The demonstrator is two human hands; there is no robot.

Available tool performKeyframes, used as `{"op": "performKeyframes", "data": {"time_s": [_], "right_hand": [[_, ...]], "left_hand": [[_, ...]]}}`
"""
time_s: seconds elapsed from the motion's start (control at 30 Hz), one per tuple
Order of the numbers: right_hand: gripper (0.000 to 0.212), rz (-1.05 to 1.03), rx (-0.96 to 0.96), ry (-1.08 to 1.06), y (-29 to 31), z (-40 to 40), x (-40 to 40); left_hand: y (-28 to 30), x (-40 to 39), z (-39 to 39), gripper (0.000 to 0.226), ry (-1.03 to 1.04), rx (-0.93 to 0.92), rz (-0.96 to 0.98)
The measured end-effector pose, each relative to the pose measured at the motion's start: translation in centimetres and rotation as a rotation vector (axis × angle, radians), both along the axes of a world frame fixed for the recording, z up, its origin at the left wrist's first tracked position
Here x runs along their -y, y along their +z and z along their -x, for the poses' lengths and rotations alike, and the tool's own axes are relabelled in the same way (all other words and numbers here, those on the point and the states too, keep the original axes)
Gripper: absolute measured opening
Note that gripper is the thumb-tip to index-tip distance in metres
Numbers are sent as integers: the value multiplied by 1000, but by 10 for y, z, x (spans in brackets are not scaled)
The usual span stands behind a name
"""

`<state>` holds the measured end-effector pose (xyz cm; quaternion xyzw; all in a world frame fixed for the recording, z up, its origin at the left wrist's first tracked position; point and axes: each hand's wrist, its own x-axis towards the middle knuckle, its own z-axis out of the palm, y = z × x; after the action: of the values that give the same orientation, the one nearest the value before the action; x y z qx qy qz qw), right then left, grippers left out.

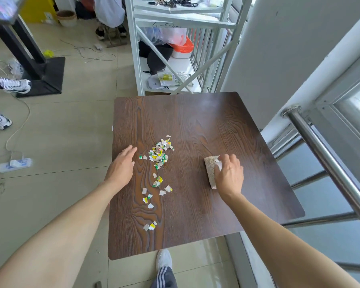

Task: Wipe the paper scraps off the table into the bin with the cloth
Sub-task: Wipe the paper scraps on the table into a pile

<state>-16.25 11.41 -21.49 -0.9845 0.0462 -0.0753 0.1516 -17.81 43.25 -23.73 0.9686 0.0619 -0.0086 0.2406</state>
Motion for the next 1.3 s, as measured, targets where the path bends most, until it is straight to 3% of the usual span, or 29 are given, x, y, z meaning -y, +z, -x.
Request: {"op": "performKeyframes", "data": {"time_s": [0.2, 0.43, 0.6, 0.8, 0.97, 1.1, 1.17, 1.3], "right_hand": [[27, 12, -125, 15, -6, -2, -7], [13, 96, -211, 21, -4, -22, -7], [10, 25, -157, -14, -8, -28, -5], [10, -12, 62, 4, -3, -20, -15], [12, -155, 72, 47, -2, -20, -41], [25, -296, -71, 295, -1, -17, -77], [21, -307, -179, 393, -4, -12, -92], [15, -345, -239, 395, -13, -10, -97]], "left_hand": [[0, -4, 18, 51, 0, 22, -7], [-2, 1, 22, 51, -2, -17, -43], [-2, 2, 22, 50, 12, -27, -64], [-1, 1, 22, 50, 20, -37, -74], [3, 4, 20, 50, 4, -56, -94], [4, 8, 20, 48, 16, -54, -114], [5, 12, 21, 47, 17, -51, -117], [7, 19, 24, 45, -15, -26, -126]]}}
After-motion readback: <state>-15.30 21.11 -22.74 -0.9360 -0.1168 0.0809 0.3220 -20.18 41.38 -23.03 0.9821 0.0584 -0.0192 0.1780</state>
